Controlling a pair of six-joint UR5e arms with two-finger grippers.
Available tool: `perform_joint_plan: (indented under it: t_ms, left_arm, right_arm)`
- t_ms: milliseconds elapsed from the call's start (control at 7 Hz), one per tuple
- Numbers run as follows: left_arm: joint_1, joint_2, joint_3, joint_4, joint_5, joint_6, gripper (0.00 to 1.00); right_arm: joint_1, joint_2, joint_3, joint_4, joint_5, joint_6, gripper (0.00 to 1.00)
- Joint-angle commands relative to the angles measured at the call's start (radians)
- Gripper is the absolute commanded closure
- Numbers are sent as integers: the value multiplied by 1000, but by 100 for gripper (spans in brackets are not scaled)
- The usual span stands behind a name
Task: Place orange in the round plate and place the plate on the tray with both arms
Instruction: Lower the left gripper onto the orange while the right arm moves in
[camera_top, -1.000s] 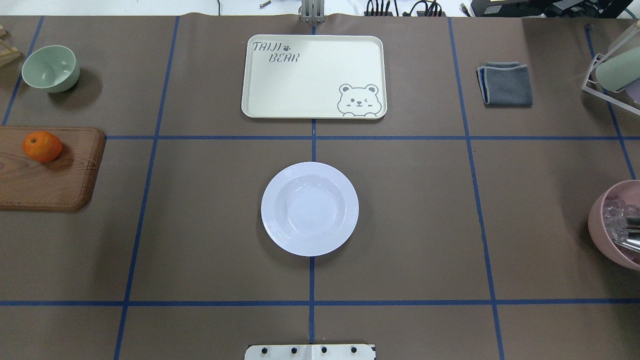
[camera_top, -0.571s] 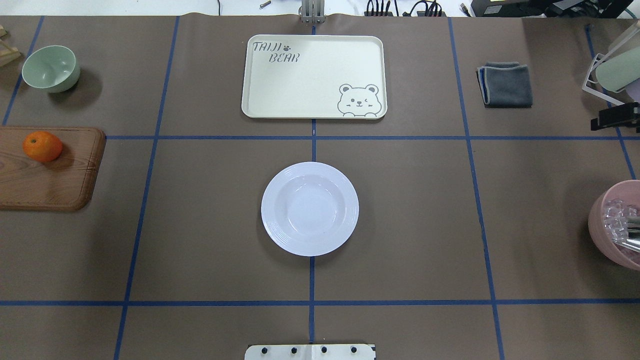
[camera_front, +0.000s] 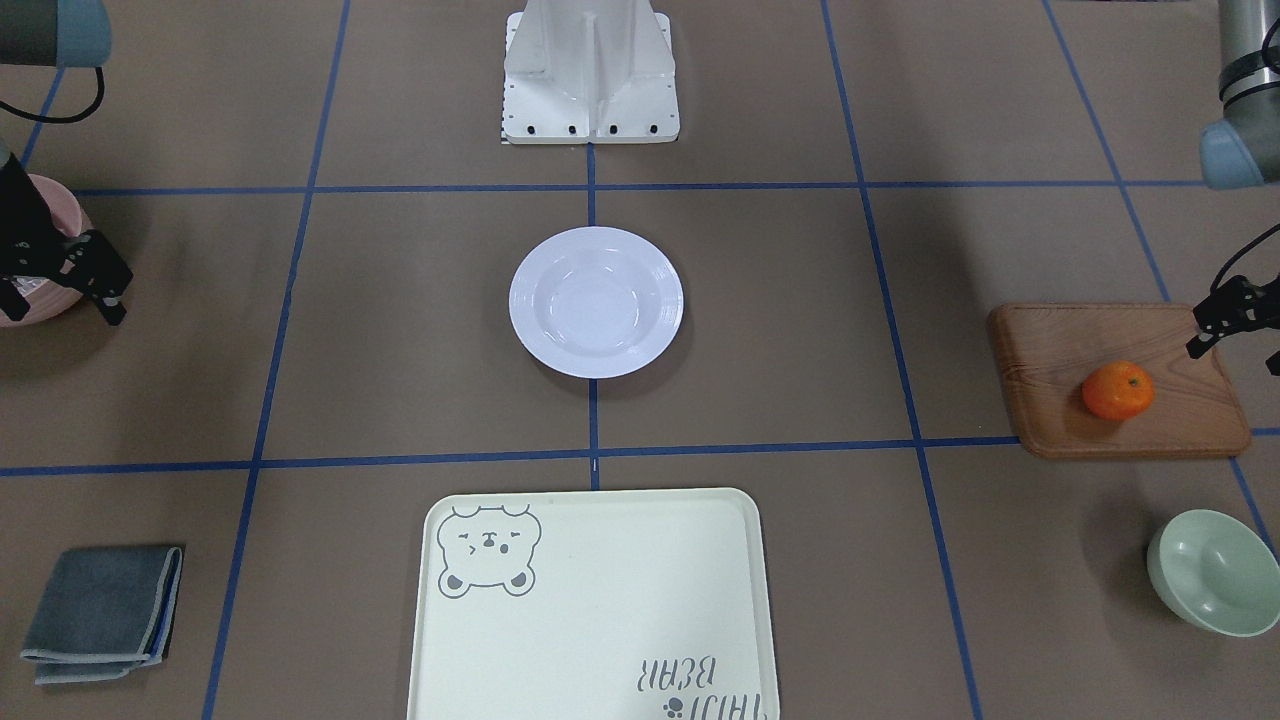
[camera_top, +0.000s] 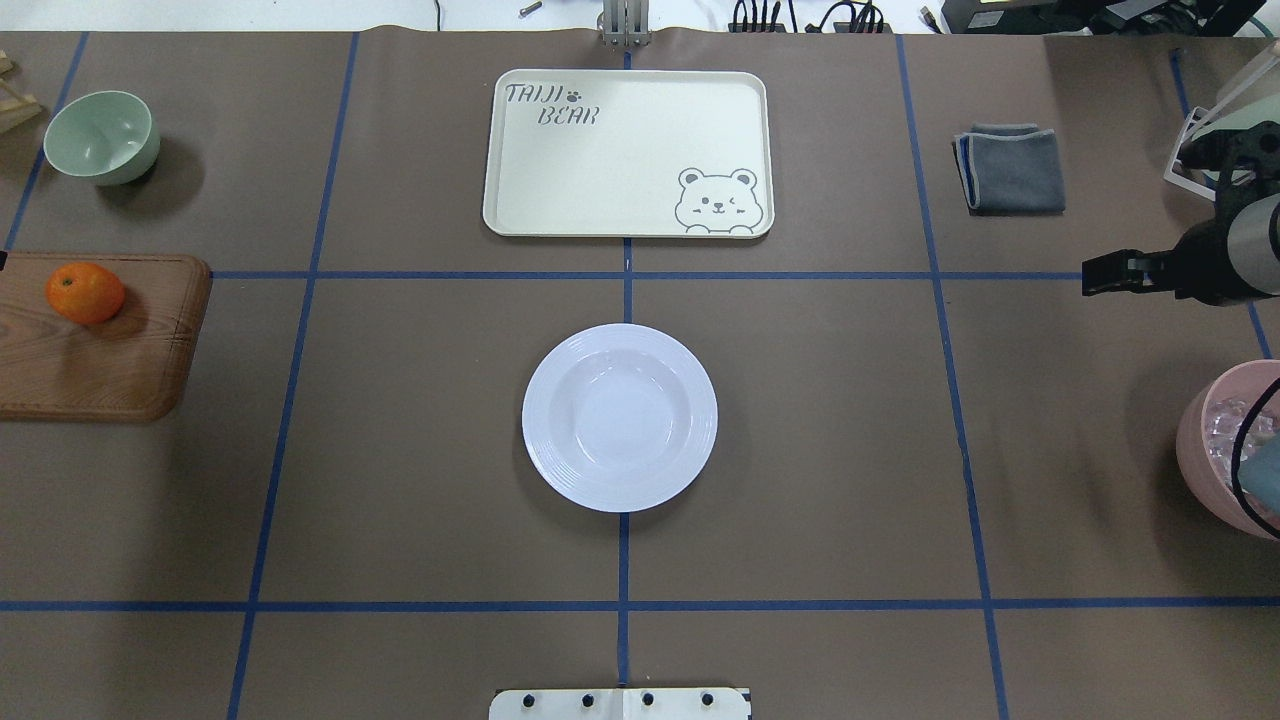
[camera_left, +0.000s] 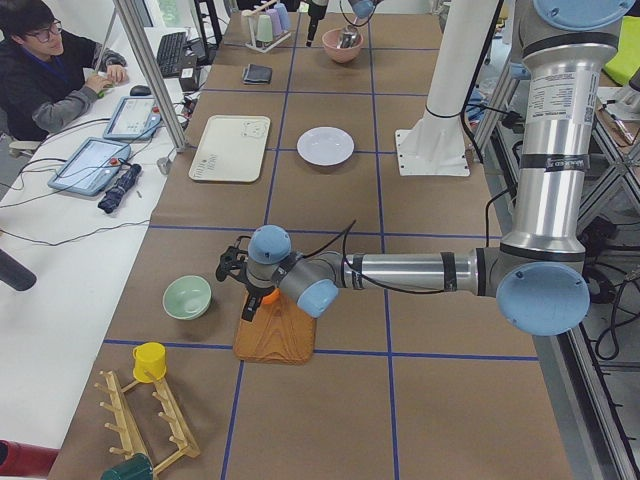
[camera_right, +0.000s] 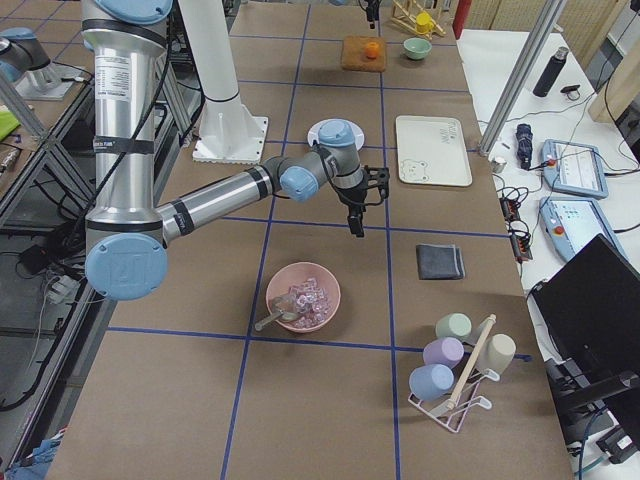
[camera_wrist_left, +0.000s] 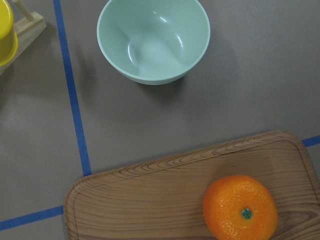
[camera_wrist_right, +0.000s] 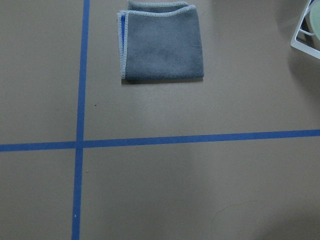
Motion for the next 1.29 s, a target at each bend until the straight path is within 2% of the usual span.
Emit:
perform_joint_plan:
  t_ms: [0,286,571,857,1000,1143]
  left_arm:
    - [69,-25,10,-40,7,-121,2]
    - [135,-31,13,-63,86,-163,2]
    - [159,-34,51,-102,99,-175,2]
    - [192,-34,56,-102,152,-175,2]
    - [208,-34,59,-102,165,-175,10]
    - [217,-34,63,-102,174,-171,70]
  right_arm:
    - [-16,4,-2,-1,-14,12,0]
    - [-23,4,-11,2,-23,12,0]
    - [-28,4,-17,10,-25,12,0]
    - [-28,4,-25,13,-25,12,0]
    - [-28,4,-26,13,-25,12,0]
    - [-28,4,-26,13,-23,12,0]
